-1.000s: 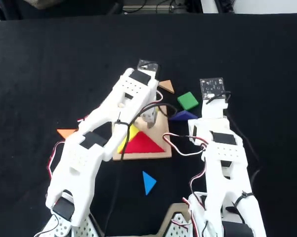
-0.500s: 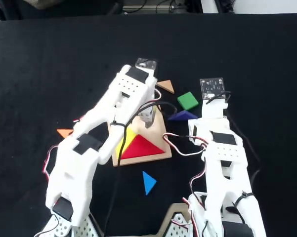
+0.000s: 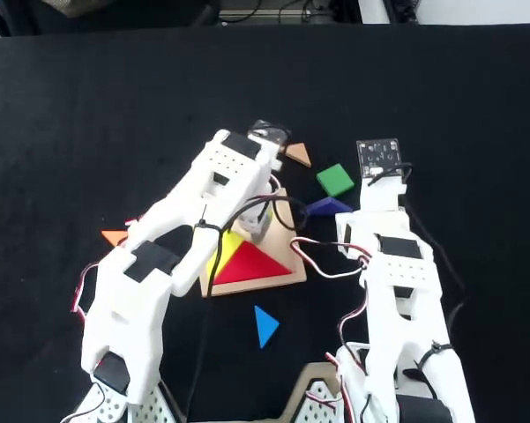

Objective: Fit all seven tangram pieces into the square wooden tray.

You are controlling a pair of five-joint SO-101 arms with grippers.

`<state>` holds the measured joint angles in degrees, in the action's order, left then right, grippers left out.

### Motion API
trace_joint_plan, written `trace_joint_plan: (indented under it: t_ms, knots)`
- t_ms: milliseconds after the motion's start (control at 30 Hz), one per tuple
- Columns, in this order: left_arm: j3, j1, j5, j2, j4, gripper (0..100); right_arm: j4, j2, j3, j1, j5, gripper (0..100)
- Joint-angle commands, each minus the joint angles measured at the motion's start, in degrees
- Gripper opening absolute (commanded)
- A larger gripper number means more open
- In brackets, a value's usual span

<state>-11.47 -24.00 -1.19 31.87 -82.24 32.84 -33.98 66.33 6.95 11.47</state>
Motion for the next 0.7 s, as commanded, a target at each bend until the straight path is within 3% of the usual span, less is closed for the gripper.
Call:
trace_joint_plan:
  t_ms: [0, 167, 667]
  knots:
    - [0.31, 0.66, 5.63, -2.46, -0.7, 20, -0.97, -2.15, -0.48, 0.62, 0.44, 1.2]
    - [-0.92, 0.13, 10.29, -2.81, -4.04, 20, -0.97, -2.15, -0.48, 0.62, 0.44, 1.2]
    - [-8.31, 1.8, 10.11, -2.81, -5.98, 20, -1.05, -2.15, -0.48, 0.62, 0.44, 1.2]
